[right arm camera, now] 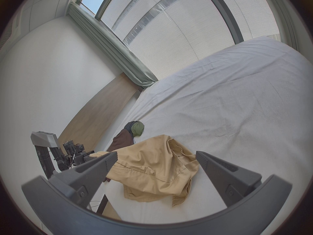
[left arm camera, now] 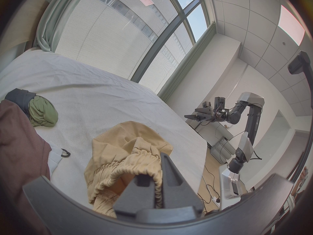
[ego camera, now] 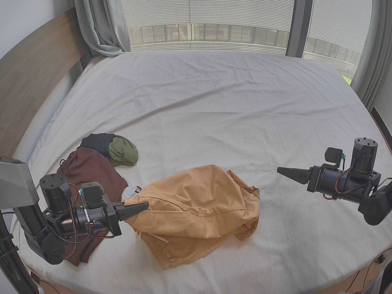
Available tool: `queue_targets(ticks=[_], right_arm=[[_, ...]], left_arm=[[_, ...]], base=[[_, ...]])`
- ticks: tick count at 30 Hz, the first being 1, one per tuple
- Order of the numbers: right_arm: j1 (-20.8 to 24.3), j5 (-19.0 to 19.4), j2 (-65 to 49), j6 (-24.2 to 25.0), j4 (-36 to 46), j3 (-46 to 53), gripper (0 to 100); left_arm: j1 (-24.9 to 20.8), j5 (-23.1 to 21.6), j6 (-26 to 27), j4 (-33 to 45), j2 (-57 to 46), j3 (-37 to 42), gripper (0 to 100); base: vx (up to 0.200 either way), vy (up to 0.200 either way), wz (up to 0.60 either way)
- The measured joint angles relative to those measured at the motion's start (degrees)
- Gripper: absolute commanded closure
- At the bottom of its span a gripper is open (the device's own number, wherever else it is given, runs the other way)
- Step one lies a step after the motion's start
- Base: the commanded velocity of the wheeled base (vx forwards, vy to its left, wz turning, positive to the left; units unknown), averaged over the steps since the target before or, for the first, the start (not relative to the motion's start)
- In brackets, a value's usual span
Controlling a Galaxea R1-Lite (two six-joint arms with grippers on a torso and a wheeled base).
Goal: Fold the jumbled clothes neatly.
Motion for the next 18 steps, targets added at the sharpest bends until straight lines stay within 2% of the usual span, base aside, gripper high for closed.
queue_targets(ticks=[11,18], right_arm=[[3.12,-0.48,9.13,3.17,-9.2,-0.3,0],[3.54,-0.72,16.41,4.55,-17.16,-1.11,0]], left_arm=[[-0.02,0.0,0.0,0.0,0.09,-0.02,100],[-0.02,0.0,0.0,0.0,0.11,-0.04,100]], base=[[0.0,0.0,0.0],[0.0,0.0,0.0]])
